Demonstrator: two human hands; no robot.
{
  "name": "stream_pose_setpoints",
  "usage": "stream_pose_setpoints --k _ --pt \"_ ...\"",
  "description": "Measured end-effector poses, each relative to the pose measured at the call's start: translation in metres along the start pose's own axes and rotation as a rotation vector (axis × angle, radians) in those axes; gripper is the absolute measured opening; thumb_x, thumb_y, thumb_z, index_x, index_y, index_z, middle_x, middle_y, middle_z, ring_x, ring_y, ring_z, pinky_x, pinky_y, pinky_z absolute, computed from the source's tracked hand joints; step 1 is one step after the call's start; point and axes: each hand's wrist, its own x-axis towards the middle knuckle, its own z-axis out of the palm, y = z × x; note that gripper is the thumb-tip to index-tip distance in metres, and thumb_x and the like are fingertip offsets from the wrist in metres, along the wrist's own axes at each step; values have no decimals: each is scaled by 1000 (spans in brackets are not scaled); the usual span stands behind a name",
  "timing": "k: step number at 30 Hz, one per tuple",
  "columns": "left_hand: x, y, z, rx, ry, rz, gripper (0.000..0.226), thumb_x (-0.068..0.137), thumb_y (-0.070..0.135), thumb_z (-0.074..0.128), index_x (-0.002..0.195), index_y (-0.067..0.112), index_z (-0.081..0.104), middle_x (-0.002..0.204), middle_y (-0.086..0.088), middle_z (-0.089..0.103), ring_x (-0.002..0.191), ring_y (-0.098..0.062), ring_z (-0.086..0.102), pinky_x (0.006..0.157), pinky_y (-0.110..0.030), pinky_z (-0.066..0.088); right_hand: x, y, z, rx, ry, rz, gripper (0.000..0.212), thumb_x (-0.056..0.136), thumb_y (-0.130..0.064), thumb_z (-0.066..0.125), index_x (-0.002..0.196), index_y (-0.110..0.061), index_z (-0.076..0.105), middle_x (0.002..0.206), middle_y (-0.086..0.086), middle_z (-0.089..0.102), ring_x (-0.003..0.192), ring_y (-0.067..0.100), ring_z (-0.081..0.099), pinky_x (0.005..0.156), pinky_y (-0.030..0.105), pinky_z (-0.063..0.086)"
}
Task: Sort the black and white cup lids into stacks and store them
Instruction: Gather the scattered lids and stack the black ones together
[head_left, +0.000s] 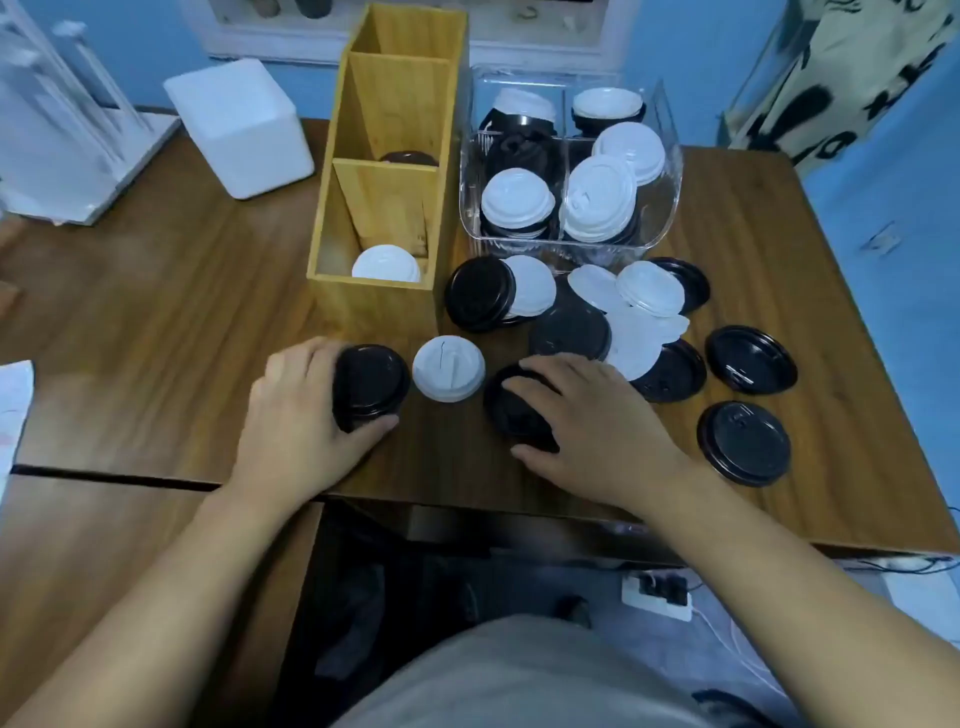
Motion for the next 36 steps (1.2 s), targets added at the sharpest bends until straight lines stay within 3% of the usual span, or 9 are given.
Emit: stream_pose_setpoints --k 2,4,9,12,16,23,26,31,36 --pt "3 -5 2 -1 -74 34 88 71 62 82 141 19 49 142 -3 53 129 -31 46 102 -52 45 8 -2 0 -46 -84 -47 65 92 -59 55 149 -31 42 153 -4 42 137 23 42 111 42 37" --pt "3 -7 6 -39 -122 48 80 74 59 82 139 22 52 139 0 56 127 -29 49 102 -49 44 12 -1 3 -60 -104 -90 52 95 -52 53 144 -34 48 145 -7 50 128 21 50 105 39 39" --pt "-6 -8 13 -130 -103 95 74 72 56 85 132 25 56 130 6 59 119 -20 51 100 -39 41 8 1 -13 82 -1 -119 33 101 -36 51 133 -31 56 110 -7 66 103 21 62 95 39 46" --pt "-14 -10 17 -128 -111 176 78 70 60 84 133 23 56 132 6 58 119 -19 50 100 -34 37 12 -12 -35 279 -120 -190 37 103 -35 48 140 -36 48 122 -10 62 110 14 58 91 37 48" --pt "-19 -6 20 -158 -118 223 81 72 73 69 136 25 52 136 8 54 124 -18 49 106 -38 38 30 -23 -33 467 -331 -234 33 103 -27 54 136 -30 55 130 -9 58 120 7 52 102 34 43" --pt "-17 -4 24 -209 -167 270 85 75 68 72 144 28 42 143 12 50 132 -14 42 110 -36 32 55 -3 -22 484 -343 -133 43 91 -28 74 132 -29 62 116 -13 57 111 1 52 101 23 41" --pt "-15 -5 25 -226 -185 289 87 76 66 73 147 27 40 146 12 48 134 -13 40 111 -35 30 51 1 -11 427 -240 -117 44 86 -29 79 127 -26 64 120 -14 57 113 4 53 103 29 43" --pt "-16 -6 28 -286 -194 302 93 74 62 79 150 27 37 151 11 43 139 -13 37 114 -33 26 17 -5 -1 440 105 -76 38 91 -34 73 127 -22 63 129 -10 58 121 11 54 106 32 45" --pt "-17 -8 29 -320 -173 271 93 72 63 79 147 25 41 144 11 46 136 -13 37 113 -37 32 -7 -6 10 255 -3 21 72 82 -66 67 140 -27 53 144 -7 50 132 15 46 108 38 44"
